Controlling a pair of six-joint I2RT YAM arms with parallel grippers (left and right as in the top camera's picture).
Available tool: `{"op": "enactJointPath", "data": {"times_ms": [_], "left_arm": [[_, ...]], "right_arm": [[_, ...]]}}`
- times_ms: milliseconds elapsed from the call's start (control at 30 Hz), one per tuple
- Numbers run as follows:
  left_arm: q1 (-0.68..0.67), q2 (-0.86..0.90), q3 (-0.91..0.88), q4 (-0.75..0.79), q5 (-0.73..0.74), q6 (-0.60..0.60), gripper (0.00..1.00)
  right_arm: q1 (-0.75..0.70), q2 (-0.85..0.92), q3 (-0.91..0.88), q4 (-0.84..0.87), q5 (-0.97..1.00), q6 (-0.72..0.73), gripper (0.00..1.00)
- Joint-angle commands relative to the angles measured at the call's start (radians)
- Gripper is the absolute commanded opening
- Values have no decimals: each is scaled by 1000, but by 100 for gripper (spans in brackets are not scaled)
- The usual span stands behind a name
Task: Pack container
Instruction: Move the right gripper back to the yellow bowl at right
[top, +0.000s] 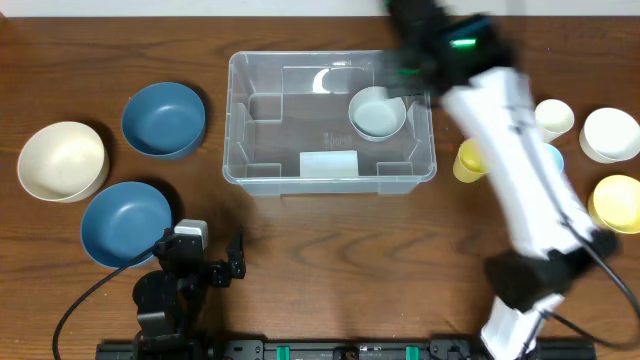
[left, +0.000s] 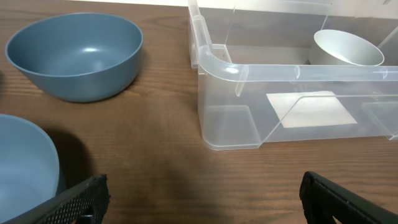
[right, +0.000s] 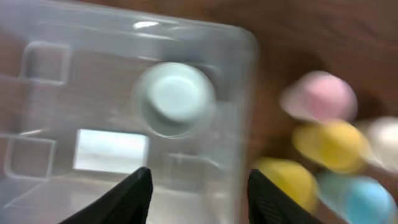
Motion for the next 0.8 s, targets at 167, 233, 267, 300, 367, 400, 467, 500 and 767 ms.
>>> {"op": "enactJointPath", "data": {"times_ms": [167, 233, 267, 300, 367, 400, 467, 500, 767], "left_arm": [[6, -1, -20, -2, -5, 17, 98], [6, -1, -20, -2, -5, 17, 98], [6, -1, -20, -2, -5, 17, 98], [6, -1, -20, -2, -5, 17, 98], [6, -1, -20, -2, -5, 17, 98], [6, -1, -20, -2, -5, 17, 98], [6, -1, -20, -2, -5, 17, 98], [6, -1, -20, -2, -5, 17, 98], [6, -1, -20, -2, -5, 17, 98]], "right_arm": [[-355, -163, 23, -242, -32, 119, 58], [-436, -176, 19, -283, -37, 118, 59], [-477, -186, 1, -283, -52, 107, 59], [-510, -199, -23, -283, -62, 108, 59], [-583, -220, -89, -282, -63, 112, 60], [-610, -226, -118, -279, -63, 112, 60], [-680, -236, -208, -260, -63, 113, 59], [-708, -239, -249, -246, -63, 115, 59], [-967, -244, -613, -18, -179, 123, 56]]}}
